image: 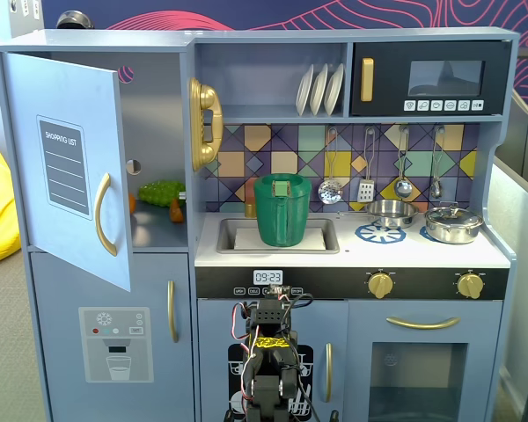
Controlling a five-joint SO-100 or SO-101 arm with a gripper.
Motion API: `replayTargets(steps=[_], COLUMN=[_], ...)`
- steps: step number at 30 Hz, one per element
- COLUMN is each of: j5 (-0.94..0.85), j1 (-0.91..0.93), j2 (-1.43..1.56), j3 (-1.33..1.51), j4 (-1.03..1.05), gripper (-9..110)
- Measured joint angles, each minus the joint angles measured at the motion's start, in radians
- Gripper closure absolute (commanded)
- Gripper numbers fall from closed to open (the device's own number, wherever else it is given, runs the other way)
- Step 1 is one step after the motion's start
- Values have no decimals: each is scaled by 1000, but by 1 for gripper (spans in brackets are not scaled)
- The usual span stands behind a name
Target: Open the left cabinet door
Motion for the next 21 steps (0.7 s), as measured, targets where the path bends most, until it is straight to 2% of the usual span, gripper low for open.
replayTargets(steps=[3, 21], j5=[-41, -32], j1=[-2, -2], j2=[11, 15], j3=[-6, -6], j4=[64, 66], gripper=[101, 97])
